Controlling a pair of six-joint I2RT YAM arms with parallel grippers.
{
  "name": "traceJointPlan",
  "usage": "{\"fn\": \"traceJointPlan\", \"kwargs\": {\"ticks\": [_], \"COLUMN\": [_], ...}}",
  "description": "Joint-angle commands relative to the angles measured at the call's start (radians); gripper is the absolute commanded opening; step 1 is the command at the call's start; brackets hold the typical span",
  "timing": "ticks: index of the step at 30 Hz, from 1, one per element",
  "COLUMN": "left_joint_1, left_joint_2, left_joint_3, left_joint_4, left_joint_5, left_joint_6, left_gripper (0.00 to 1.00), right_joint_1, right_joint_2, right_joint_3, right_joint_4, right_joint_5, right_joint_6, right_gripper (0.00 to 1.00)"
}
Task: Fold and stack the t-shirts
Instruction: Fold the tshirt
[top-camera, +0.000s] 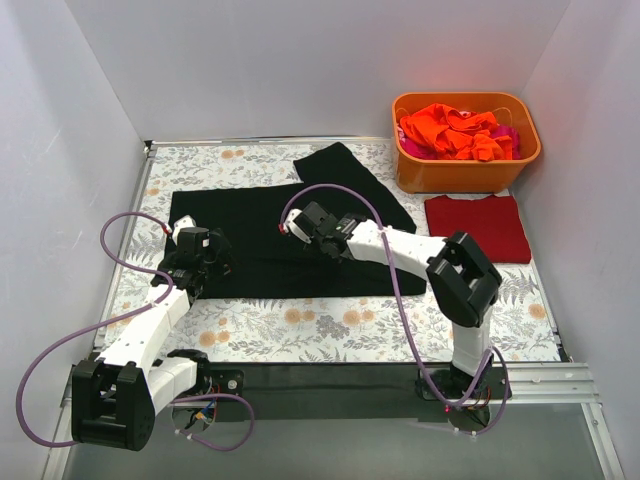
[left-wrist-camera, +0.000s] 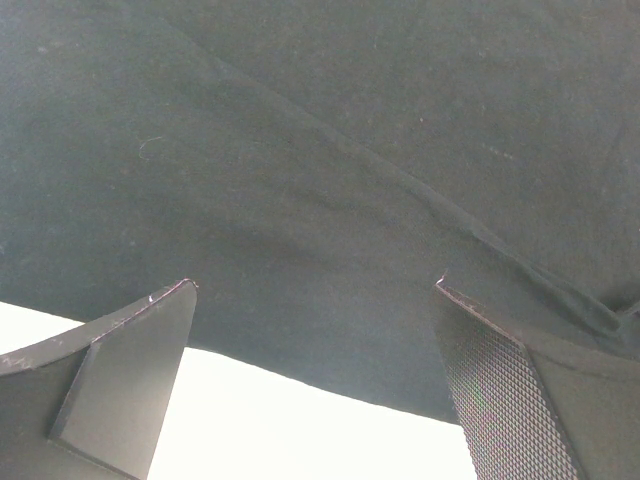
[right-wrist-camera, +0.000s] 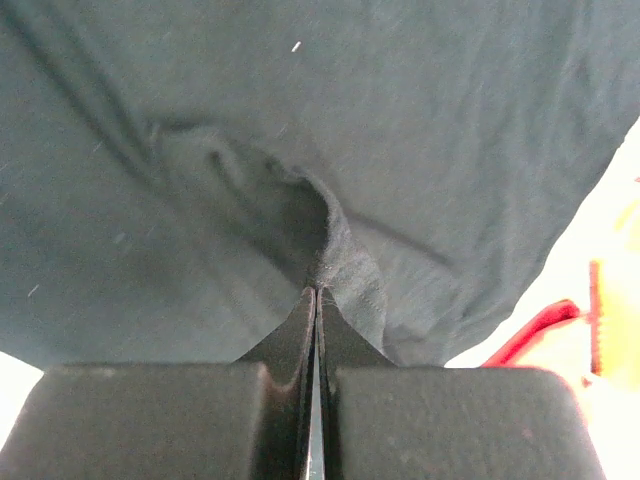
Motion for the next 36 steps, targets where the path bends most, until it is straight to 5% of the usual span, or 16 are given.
{"fn": "traceJointPlan", "kwargs": {"ticks": [1,14,36], "left_joint_1": [-0.004,-0.004,-0.004], "left_joint_2": [-0.005,-0.001,0.016], "left_joint_3": [0.009,0.009,0.009], "left_joint_4": [0.016,0.016,0.018], "left_joint_5": [0.004,0.01,0.012], "left_joint_6": [0.01,0.01,0.008], "left_gripper": [0.96,0.96,0.96], "right_joint_1": [0.001,-0.006,0.022], "right_joint_2": [0.064,0.242,0.311], "right_joint_3": [0.093,0.277,0.291], "right_joint_4": [0.002,0.042,0.197], "right_joint_5": [0.086,0.201,0.313], "right_joint_6": [-0.085,-0.21,-0.394], "right_gripper": [0.01,0.04,0.03]}}
